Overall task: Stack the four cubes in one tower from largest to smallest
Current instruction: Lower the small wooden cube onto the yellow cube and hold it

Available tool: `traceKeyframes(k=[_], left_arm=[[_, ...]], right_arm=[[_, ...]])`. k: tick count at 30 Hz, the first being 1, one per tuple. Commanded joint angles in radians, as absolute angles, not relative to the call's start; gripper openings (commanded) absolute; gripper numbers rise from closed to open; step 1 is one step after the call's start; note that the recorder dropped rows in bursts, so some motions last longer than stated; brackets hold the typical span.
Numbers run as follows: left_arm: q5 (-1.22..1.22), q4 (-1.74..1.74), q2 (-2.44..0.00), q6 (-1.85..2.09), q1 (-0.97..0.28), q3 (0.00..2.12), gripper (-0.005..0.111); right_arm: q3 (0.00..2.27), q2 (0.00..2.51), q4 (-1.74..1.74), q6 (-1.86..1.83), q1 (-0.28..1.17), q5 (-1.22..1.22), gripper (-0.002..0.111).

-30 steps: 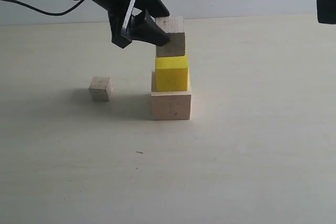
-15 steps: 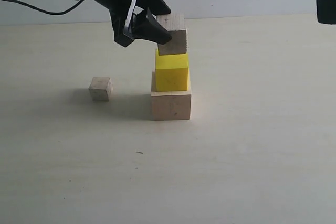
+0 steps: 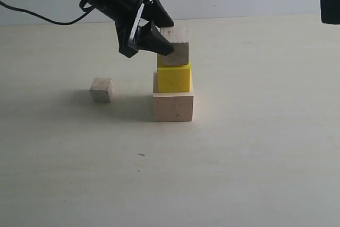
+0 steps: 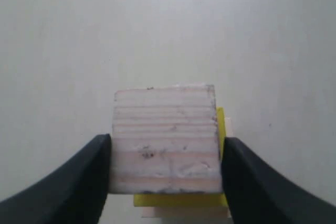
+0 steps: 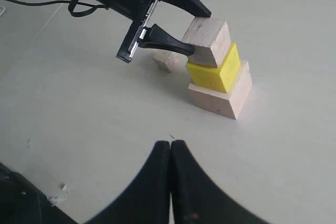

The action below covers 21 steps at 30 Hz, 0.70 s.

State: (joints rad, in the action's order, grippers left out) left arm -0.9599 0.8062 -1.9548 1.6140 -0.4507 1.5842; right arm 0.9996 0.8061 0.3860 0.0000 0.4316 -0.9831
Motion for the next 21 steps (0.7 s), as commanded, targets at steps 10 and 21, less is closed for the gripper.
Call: traceKeyframes(k=[10, 21], left_arm=[[-0.951, 0.822, -1.95, 1.618, -0.453, 1.592, 0.0], [-0.953, 0.818, -1.95, 1.618, -0.453, 1.592, 0.0]], right_arm=[[0.994, 0.803, 0.39, 0.0, 0.43, -0.973, 0.0], [0.994, 0.803, 0.39, 0.0, 0.43, -0.973, 0.0]])
